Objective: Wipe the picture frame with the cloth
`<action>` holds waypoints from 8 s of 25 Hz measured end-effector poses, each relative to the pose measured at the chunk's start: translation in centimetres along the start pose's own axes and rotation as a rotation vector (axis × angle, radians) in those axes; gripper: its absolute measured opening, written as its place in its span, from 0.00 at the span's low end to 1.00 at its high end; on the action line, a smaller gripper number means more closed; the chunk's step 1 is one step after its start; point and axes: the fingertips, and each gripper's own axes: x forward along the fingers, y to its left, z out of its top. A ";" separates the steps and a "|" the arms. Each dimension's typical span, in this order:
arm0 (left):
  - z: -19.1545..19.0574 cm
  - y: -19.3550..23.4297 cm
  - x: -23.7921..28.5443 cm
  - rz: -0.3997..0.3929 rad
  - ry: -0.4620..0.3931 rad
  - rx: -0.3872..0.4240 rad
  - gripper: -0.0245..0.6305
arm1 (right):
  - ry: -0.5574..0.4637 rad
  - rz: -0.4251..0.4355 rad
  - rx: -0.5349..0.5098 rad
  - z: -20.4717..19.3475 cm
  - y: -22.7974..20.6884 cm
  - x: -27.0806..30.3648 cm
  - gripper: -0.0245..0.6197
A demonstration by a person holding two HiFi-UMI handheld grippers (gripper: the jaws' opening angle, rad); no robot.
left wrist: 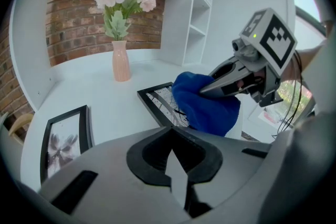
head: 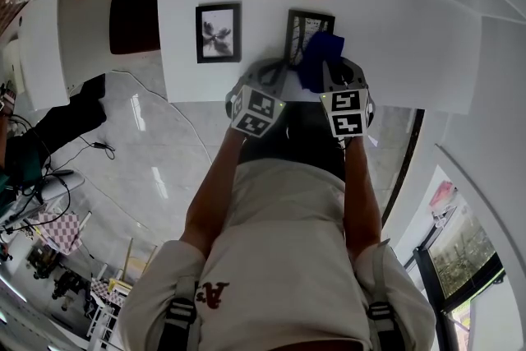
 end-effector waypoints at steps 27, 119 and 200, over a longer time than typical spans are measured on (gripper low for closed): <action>0.0 0.0 0.1 -0.021 -0.003 0.008 0.04 | -0.155 -0.123 -0.007 6.7 -2.8 -7.0 0.08; -0.2 0.1 0.2 -0.006 0.000 -0.039 0.04 | -0.023 -0.021 -0.073 3.6 -1.1 3.7 0.08; 18.6 1.0 -17.1 0.090 -0.523 0.006 0.04 | -0.585 -0.234 -0.108 16.9 0.3 -20.3 0.07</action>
